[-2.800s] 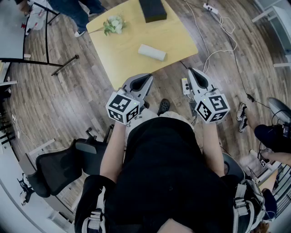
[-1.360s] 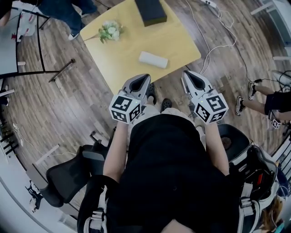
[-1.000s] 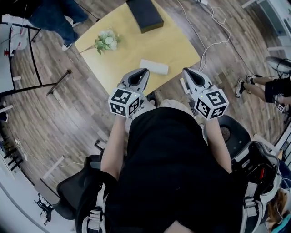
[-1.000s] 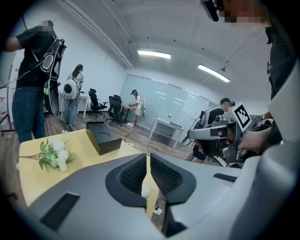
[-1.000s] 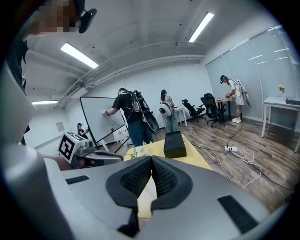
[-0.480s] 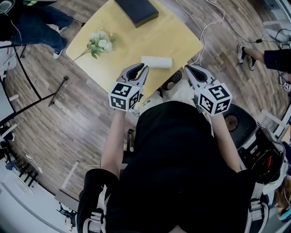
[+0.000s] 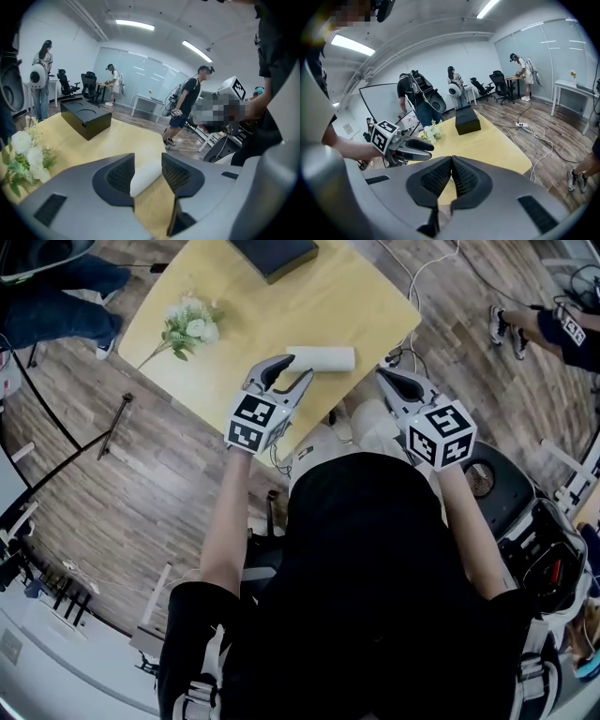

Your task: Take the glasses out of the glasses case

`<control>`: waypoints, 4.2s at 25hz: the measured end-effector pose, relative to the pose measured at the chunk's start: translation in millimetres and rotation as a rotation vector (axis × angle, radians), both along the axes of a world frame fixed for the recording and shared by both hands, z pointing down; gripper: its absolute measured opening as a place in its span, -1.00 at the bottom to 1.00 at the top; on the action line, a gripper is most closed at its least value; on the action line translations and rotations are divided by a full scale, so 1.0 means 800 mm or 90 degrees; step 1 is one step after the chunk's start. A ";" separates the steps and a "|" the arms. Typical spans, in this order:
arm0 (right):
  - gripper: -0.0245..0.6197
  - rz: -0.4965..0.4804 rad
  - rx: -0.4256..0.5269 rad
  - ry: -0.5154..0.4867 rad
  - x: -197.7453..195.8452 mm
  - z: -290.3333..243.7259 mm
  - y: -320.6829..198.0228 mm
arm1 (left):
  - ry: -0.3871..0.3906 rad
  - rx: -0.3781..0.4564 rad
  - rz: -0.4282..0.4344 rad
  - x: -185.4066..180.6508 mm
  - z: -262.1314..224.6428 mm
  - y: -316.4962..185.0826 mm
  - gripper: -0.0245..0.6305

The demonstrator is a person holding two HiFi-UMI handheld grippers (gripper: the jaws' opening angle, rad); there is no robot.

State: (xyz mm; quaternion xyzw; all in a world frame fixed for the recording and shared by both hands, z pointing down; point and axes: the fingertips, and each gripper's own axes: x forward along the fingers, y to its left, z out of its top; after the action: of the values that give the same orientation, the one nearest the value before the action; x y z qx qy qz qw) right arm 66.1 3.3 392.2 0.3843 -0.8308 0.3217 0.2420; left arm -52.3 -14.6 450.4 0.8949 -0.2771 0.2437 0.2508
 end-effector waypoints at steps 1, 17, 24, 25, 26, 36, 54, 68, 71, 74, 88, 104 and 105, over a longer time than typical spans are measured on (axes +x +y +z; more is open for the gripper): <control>-0.87 -0.001 -0.003 0.002 -0.002 0.008 -0.004 | -0.008 0.004 0.018 0.001 0.009 -0.004 -0.38; -0.87 0.011 -0.059 0.015 0.001 0.075 -0.013 | -0.154 -0.013 0.258 0.021 0.127 -0.015 -0.05; -0.87 0.021 -0.065 0.010 0.000 0.086 -0.010 | -0.196 -0.013 0.325 0.022 0.149 -0.016 0.00; -0.87 0.022 -0.066 0.009 0.000 0.087 -0.011 | -0.198 -0.016 0.334 0.023 0.152 -0.017 0.00; -0.87 0.023 -0.067 0.009 0.000 0.089 -0.011 | -0.202 -0.018 0.343 0.023 0.155 -0.018 0.01; -0.87 0.024 -0.072 0.007 0.000 0.092 -0.006 | -0.236 -0.068 0.417 0.022 0.180 -0.011 0.01; -0.87 0.030 -0.070 0.002 0.009 0.092 -0.012 | -0.310 0.053 0.418 0.027 0.174 -0.013 -0.01; -0.87 0.007 -0.061 0.018 -0.001 0.102 -0.013 | -0.418 0.244 0.353 0.025 0.161 0.006 -0.02; -0.87 -0.009 -0.062 0.025 -0.010 0.114 -0.016 | -0.426 0.271 0.334 0.022 0.162 0.010 -0.02; -0.87 -0.033 -0.063 0.044 -0.018 0.131 -0.017 | -0.428 0.279 0.314 0.017 0.165 0.012 -0.02; -0.87 -0.103 -0.072 0.133 -0.044 0.187 -0.040 | -0.459 0.347 0.280 0.013 0.165 0.022 -0.03; -0.87 -0.122 -0.086 0.148 -0.052 0.211 -0.042 | -0.477 0.372 0.271 0.014 0.161 0.025 -0.04; -0.87 -0.122 -0.087 0.147 -0.052 0.211 -0.042 | -0.477 0.375 0.272 0.014 0.160 0.026 -0.04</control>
State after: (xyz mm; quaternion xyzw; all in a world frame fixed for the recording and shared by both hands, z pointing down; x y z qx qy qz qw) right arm 24.4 -30.1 561.0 0.3199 -0.8066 0.3068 0.3910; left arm -41.1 5.9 578.8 0.8156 -0.2162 0.5046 -0.1832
